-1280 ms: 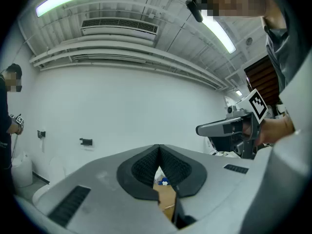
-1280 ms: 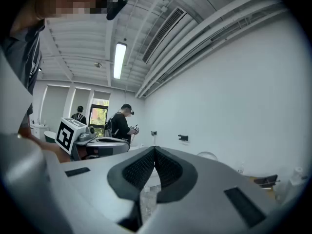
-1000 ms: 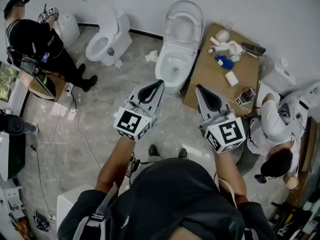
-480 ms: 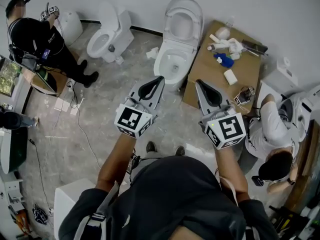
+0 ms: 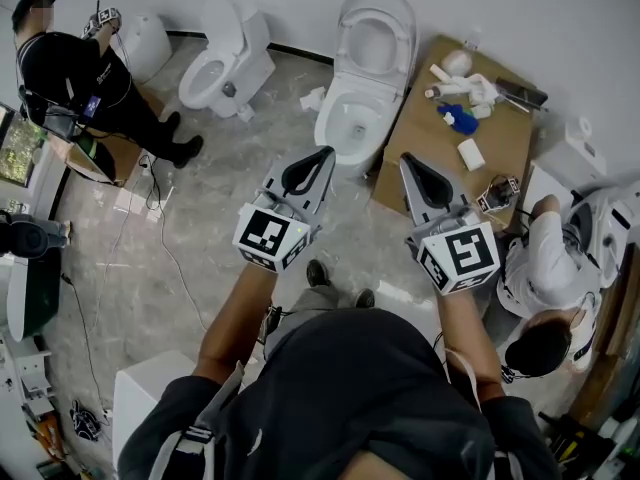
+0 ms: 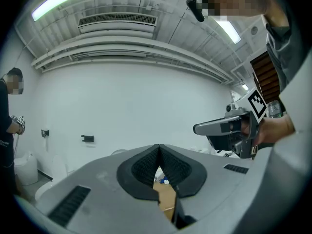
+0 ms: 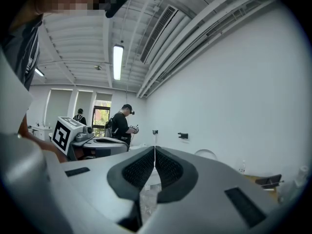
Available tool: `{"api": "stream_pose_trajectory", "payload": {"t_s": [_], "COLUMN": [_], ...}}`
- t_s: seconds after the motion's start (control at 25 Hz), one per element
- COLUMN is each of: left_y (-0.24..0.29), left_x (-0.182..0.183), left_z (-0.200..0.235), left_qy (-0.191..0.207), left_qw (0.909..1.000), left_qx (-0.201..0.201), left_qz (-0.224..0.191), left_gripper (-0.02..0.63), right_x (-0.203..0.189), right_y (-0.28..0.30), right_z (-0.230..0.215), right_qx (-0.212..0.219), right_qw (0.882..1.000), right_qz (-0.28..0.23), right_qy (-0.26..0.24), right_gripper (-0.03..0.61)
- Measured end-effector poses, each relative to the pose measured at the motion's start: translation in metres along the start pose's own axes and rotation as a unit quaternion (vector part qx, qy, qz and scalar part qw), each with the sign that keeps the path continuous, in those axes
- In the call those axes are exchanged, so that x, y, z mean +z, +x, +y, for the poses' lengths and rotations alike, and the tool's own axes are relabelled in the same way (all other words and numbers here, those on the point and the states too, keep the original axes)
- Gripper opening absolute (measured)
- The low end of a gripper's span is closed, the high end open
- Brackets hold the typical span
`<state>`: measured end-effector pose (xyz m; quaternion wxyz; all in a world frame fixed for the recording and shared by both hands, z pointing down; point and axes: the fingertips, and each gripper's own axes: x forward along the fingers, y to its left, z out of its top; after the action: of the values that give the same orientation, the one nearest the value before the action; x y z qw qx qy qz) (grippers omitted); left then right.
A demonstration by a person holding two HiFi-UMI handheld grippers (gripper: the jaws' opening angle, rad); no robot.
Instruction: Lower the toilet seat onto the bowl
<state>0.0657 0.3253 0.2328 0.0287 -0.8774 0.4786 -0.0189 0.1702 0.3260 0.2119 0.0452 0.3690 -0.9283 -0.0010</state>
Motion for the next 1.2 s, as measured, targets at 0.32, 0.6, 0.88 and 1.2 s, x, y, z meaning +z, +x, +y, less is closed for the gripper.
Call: {"api": "stream_pose_trajectory", "payload": {"t_s": [0.32,0.6,0.88,1.2], "left_y": [0.014,0.025,0.037,0.077], "left_x": [-0.02,-0.032,-0.036,-0.044], "left_z": [0.055,0.094,0.125,0.142], "left_qy": [-0.028,-0.031,-0.038,-0.037], "left_qw": [0.9992,0.9968,0.9958,0.9978], "left_qx": [-0.028,-0.073,-0.083,-0.052], "left_qz": [0.011,0.01,0.005,0.018], "left_gripper": [0.003,0.003,0.003,0.003], "right_x": [-0.005,0.003,0.003,-0.003], "right_y": [0.048,0.101,0.131,0.155], "right_z": [0.001,0.003,-0.002,-0.047], "right_qx": [-0.036,-0.067,-0.08,-0.055], "right_qw": [0.999,0.998,0.997,0.998], "right_qz": [0.01,0.014,0.019,0.017], "right_qy": [0.013,0.004,-0.002,0.006], "right_gripper": [0.009,0.009,0.009,0.009]}}
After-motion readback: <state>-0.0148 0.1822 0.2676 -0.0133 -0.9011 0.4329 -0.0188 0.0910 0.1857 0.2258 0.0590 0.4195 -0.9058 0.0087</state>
